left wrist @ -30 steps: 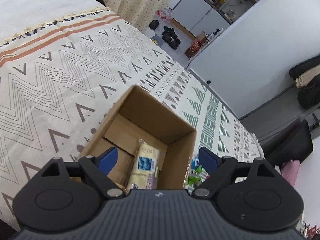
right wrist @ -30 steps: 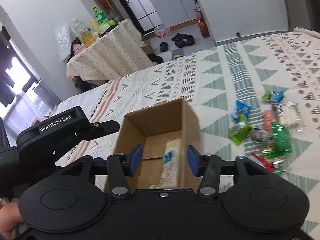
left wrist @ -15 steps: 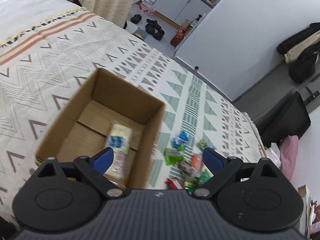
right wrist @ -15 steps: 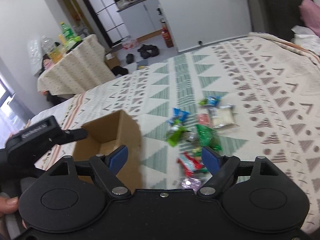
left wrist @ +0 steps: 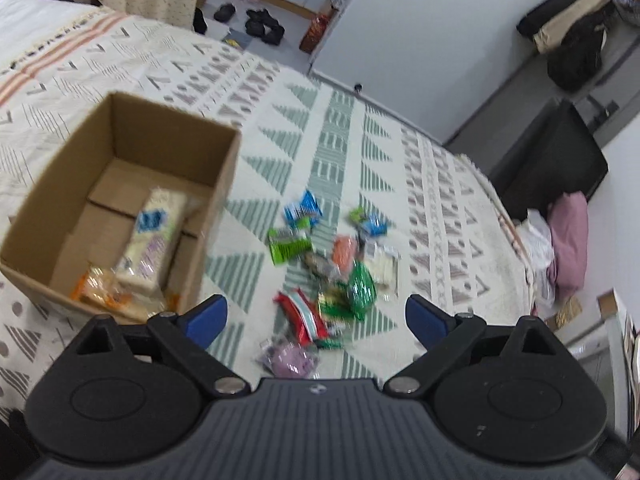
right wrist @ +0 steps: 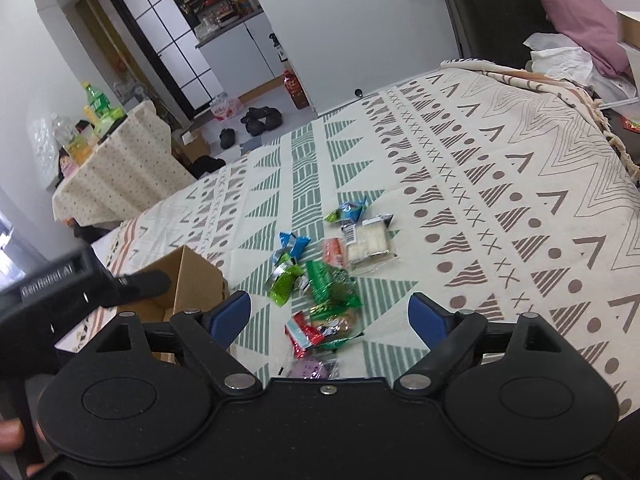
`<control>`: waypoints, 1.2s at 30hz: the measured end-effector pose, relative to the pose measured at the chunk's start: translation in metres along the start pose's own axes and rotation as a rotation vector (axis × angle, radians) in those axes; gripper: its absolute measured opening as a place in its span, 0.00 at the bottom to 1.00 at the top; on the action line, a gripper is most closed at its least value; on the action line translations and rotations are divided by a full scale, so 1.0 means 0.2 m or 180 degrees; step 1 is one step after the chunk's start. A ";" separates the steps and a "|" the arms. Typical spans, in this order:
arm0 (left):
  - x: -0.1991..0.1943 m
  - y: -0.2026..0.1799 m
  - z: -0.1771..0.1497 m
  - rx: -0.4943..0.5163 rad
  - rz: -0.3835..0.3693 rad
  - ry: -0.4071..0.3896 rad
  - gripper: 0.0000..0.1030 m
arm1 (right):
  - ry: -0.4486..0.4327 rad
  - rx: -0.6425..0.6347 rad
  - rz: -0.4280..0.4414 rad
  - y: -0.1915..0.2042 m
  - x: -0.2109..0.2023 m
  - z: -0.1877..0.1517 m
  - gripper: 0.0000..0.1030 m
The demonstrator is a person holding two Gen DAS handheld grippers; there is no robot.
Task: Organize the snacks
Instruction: 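Move left tool to purple candy pack while right tool moves to green pack, then close left tool on purple candy pack while right tool grasps green pack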
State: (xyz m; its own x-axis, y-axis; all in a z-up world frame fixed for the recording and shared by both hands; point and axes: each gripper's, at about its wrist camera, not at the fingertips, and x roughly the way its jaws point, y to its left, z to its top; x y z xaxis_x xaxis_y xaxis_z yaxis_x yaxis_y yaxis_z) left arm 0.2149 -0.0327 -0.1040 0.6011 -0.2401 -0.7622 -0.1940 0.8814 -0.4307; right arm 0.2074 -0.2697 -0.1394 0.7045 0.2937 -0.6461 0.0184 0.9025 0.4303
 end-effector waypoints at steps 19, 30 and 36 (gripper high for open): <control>0.30 -0.07 -0.23 0.0186 0.0376 0.0325 0.85 | 0.0074 0.0294 0.0403 -0.33 0.15 -0.03 0.82; 0.49 -0.02 -0.28 0.0140 0.0637 0.0428 0.72 | 0.0146 0.0247 0.0554 -0.36 0.31 -0.03 0.76; 0.57 0.01 -0.29 0.0055 0.0660 0.0504 0.50 | 0.0222 0.0206 0.0663 -0.35 0.37 -0.03 0.74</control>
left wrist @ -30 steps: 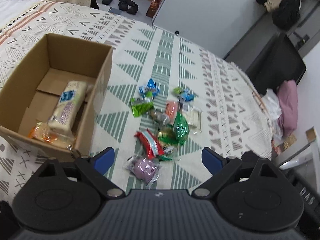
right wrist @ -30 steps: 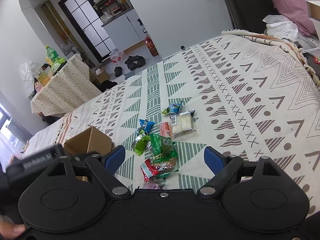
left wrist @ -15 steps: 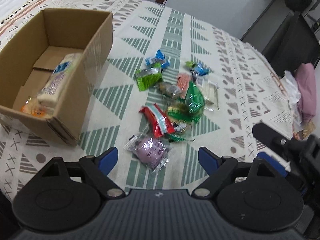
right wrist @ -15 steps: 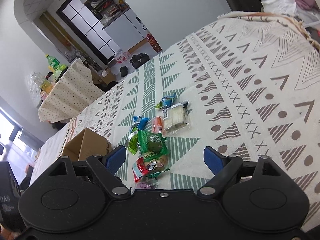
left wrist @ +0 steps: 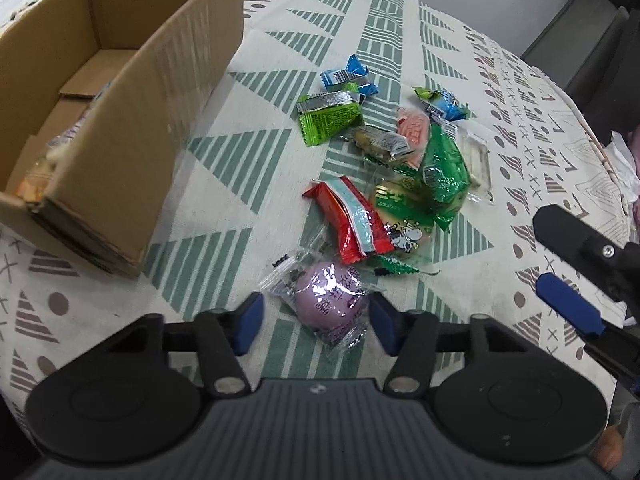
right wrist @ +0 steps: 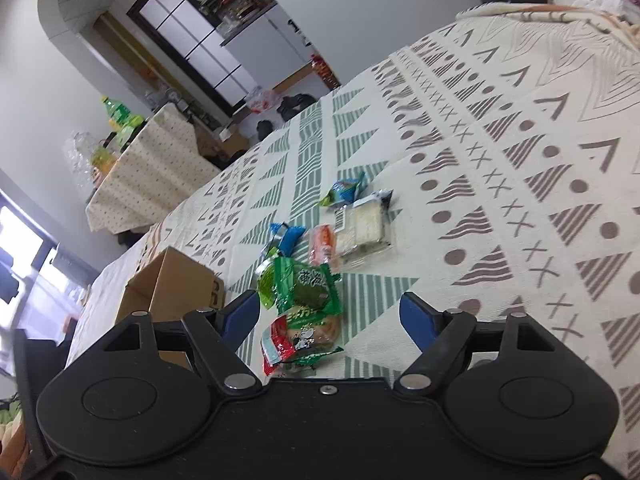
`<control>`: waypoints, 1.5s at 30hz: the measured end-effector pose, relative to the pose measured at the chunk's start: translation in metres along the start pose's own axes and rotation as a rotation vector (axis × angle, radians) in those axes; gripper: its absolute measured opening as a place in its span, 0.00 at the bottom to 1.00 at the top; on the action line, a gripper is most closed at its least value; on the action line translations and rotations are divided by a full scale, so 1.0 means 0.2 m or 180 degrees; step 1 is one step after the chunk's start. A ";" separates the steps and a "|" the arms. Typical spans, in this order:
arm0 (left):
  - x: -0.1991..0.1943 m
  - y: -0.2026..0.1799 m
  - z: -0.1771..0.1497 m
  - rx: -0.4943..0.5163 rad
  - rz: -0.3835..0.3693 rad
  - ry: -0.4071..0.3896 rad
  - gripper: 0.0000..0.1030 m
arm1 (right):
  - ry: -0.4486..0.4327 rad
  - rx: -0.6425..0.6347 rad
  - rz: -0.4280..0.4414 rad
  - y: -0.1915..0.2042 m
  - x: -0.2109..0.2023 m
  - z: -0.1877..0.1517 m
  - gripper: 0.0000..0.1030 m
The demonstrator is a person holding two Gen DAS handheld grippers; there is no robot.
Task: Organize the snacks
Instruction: 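Close left tool on purple candy pack while right tool grasps green pack, then carry both packs over the cardboard box and open both tools to release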
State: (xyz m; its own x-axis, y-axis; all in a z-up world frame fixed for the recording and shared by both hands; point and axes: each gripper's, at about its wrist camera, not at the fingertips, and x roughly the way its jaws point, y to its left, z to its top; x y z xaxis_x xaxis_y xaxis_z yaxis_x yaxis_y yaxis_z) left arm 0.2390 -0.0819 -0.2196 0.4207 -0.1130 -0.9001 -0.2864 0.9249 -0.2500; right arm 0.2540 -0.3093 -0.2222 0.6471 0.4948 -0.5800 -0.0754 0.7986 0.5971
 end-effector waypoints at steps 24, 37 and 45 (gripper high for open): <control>-0.13 0.03 0.06 -0.0156 -0.0173 -0.0472 0.23 | 0.0175 -0.0195 0.0046 0.09 0.31 0.03 0.69; -0.24 0.05 0.11 -0.0277 -0.0354 -0.0663 0.22 | 0.0098 -0.0337 -0.0153 0.12 0.34 0.01 0.34; -0.30 0.06 0.12 -0.0274 -0.0411 -0.0738 0.22 | -0.0045 -0.0276 -0.0133 0.15 0.20 0.01 0.33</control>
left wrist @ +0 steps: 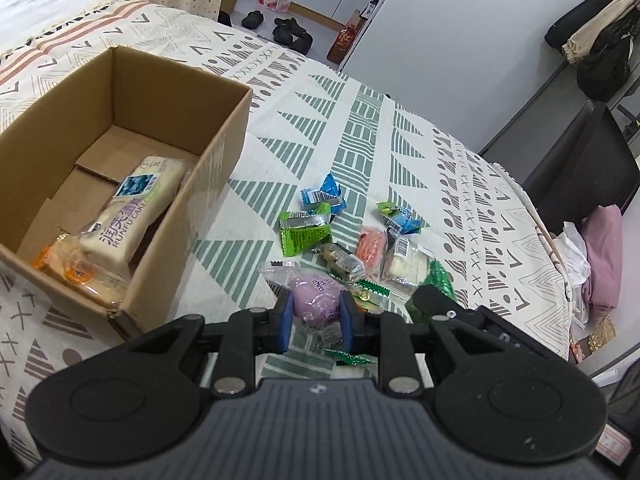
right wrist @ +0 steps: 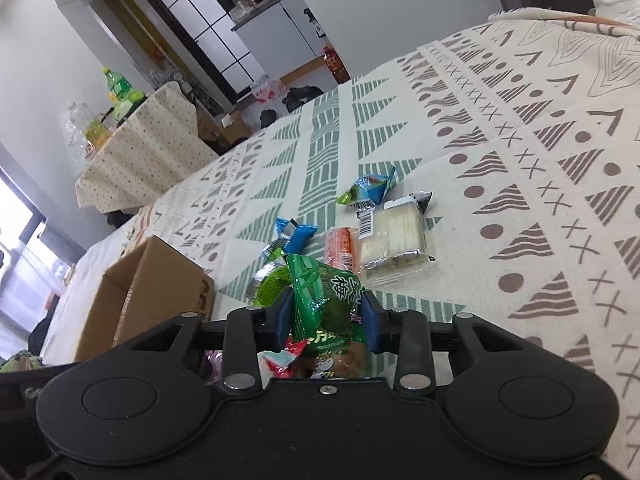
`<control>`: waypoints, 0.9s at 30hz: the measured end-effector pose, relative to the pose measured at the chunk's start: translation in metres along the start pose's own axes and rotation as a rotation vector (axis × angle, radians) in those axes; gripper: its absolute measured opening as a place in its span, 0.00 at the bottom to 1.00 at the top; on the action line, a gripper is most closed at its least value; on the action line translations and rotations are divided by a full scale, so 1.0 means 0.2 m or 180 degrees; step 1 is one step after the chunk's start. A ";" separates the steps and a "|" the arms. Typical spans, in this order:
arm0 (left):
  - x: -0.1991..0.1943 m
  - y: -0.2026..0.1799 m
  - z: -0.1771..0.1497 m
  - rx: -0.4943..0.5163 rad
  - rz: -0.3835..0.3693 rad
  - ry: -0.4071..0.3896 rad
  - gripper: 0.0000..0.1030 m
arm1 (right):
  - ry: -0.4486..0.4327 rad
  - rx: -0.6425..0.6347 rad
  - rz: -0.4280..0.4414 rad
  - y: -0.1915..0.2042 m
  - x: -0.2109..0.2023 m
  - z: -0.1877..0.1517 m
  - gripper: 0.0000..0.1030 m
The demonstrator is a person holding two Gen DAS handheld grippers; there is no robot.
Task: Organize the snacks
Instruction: 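Carry both packs over the cardboard box and open both tools to release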
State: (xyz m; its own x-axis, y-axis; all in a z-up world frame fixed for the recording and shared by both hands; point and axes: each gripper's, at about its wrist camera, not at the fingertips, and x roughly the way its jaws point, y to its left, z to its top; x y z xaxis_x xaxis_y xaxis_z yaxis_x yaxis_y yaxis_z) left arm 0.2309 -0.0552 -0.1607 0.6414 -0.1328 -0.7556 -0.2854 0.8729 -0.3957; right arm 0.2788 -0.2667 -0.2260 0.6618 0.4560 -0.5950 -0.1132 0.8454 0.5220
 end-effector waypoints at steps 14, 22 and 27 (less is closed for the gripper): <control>-0.10 0.02 0.08 0.0042 -0.0114 -0.0108 0.22 | -0.0171 -0.0084 -0.0051 0.15 -0.20 0.04 0.34; -0.16 0.07 0.14 -0.0009 -0.0255 -0.0139 0.22 | -0.0237 -0.0185 -0.0068 0.28 -0.26 0.06 0.34; -0.23 0.11 0.19 -0.0037 -0.0335 -0.0228 0.22 | -0.0263 -0.0235 -0.0097 0.35 -0.27 0.06 0.34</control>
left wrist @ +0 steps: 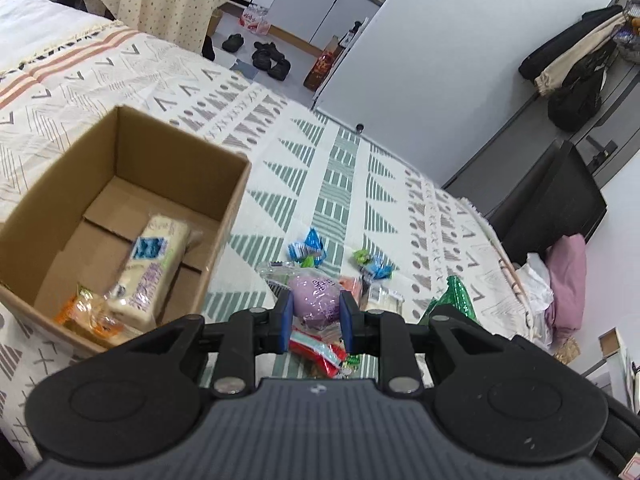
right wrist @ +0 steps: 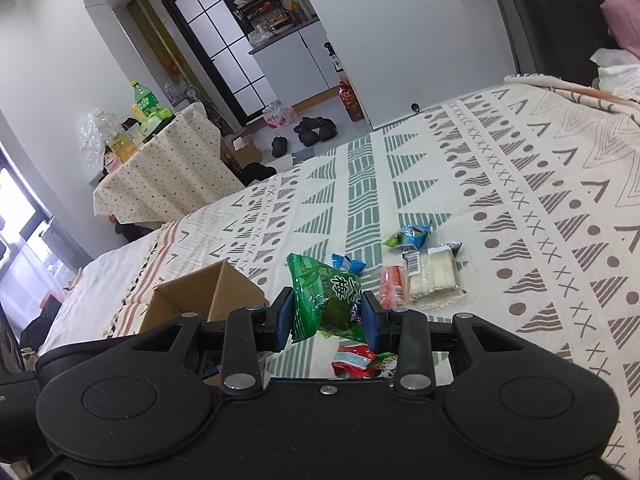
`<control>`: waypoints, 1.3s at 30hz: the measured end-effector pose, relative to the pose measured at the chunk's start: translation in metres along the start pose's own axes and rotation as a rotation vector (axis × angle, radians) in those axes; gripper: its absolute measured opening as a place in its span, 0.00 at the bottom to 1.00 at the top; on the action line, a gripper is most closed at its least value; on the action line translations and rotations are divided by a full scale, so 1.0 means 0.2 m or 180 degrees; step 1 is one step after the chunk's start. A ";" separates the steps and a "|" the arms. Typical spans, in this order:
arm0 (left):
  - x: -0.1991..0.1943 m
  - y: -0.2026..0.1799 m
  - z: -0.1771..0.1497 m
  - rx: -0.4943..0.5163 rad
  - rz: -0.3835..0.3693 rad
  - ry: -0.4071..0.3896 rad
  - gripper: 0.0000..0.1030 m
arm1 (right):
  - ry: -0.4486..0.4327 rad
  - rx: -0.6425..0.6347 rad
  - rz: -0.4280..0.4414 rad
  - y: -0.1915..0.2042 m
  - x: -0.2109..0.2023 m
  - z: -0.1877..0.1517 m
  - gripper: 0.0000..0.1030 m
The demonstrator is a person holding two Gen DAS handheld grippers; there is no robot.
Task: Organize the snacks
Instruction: 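Carry both packs over the cardboard box and open both tools to release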
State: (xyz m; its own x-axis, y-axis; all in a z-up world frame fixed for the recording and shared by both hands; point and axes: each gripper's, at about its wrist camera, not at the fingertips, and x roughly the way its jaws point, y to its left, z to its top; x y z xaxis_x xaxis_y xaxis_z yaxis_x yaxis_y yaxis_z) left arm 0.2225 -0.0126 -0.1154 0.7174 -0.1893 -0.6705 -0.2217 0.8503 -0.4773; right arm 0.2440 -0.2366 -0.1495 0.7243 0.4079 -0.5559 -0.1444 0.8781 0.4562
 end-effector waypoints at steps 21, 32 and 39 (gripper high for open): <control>-0.16 0.30 0.22 -0.0482 -0.0047 -0.0236 0.22 | -0.0008 -0.0235 0.0190 0.41 0.09 0.00 0.34; -0.15 0.51 0.30 -0.0771 0.0171 -0.0266 0.23 | 0.0084 -0.0239 0.0312 0.55 0.21 -0.02 0.34; -0.12 0.62 0.33 -0.0929 0.0312 -0.0218 0.23 | 0.0166 -0.0253 0.0436 0.64 0.30 -0.04 0.34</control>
State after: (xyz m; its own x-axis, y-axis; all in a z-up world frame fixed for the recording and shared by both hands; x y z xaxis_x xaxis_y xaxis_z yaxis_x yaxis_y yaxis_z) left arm 0.2206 0.1303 -0.1214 0.7238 -0.0714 -0.6863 -0.4651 0.6843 -0.5617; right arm 0.2635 -0.0977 -0.1291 0.6585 0.5357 -0.5285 -0.2936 0.8295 0.4750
